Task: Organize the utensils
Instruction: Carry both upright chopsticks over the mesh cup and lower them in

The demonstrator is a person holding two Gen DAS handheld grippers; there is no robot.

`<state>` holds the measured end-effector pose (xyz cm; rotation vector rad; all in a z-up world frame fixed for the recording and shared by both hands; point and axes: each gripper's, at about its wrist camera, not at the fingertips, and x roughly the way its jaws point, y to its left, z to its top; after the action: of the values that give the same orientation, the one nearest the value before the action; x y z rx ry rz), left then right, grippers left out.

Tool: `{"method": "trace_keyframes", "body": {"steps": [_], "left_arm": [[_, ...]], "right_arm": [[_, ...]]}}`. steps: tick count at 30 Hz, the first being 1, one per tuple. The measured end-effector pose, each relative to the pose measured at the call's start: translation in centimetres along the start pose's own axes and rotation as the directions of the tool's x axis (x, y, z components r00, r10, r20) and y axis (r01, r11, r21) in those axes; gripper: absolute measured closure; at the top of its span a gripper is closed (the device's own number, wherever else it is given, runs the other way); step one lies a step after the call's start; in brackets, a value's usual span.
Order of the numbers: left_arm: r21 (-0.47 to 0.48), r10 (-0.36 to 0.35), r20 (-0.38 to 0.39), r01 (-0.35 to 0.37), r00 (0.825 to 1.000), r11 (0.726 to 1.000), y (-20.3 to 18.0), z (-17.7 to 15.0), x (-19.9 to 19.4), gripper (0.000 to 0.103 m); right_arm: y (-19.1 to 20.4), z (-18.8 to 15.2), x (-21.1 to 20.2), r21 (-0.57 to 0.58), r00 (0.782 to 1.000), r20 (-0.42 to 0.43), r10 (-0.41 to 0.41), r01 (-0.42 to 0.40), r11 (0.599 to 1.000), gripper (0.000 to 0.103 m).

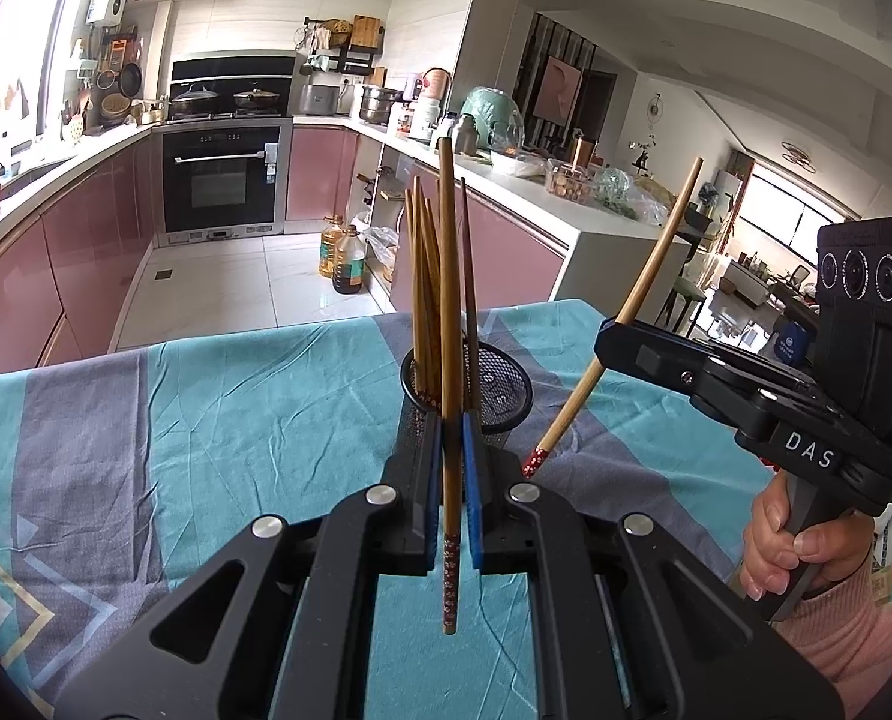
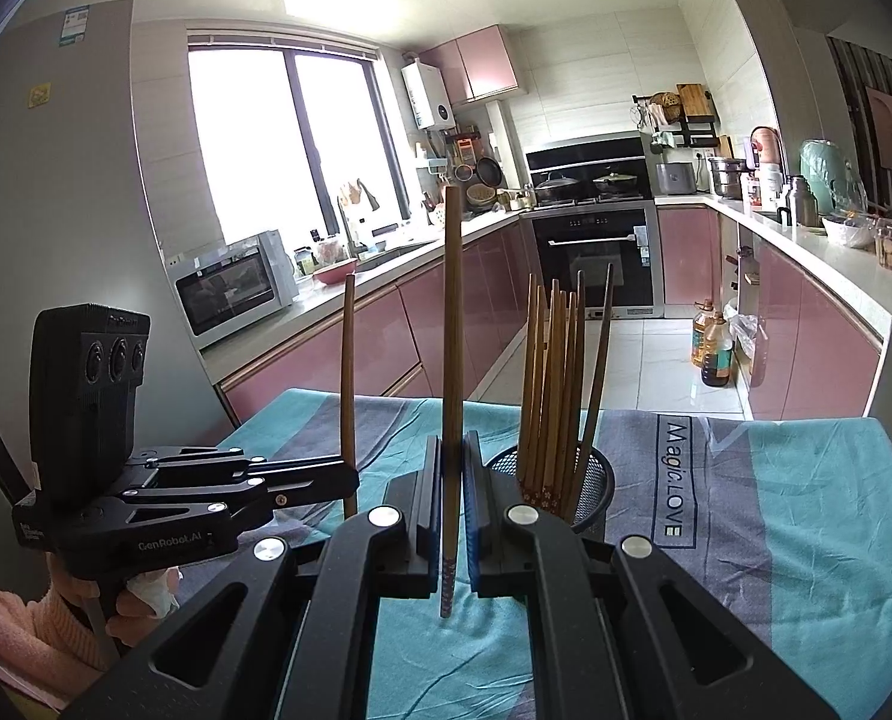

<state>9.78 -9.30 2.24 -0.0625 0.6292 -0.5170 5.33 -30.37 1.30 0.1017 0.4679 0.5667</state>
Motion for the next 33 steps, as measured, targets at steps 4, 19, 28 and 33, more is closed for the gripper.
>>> {"method": "trace_keyframes", "body": {"steps": [4, 19, 28, 33], "left_arm": [[0.004, -0.005, 0.005, 0.005, 1.0, 1.0, 0.0, 0.3, 0.0, 0.095], [0.017, -0.004, 0.042, 0.004, 0.999, 1.0, -0.1, 1.5, 0.0, 0.095], [0.023, -0.014, 0.072, 0.012, 0.997, 1.0, -0.5, 3.0, 0.1, 0.095], [0.025, -0.02, 0.085, 0.018, 0.996, 1.0, -0.5, 3.5, 0.3, 0.095]], "right_arm": [[-0.1, 0.1, -0.1, -0.003, 1.0, 0.005, -0.003, 0.003, 1.0, 0.097], [-0.7, 1.4, -0.6, -0.008, 0.999, 0.043, -0.005, 0.006, 1.0, 0.097], [-1.1, 2.3, -0.9, -0.013, 0.998, 0.062, -0.006, 0.007, 1.0, 0.097], [-1.1, 2.8, -0.9, -0.024, 0.997, 0.075, -0.009, 0.011, 1.0, 0.097]]}}
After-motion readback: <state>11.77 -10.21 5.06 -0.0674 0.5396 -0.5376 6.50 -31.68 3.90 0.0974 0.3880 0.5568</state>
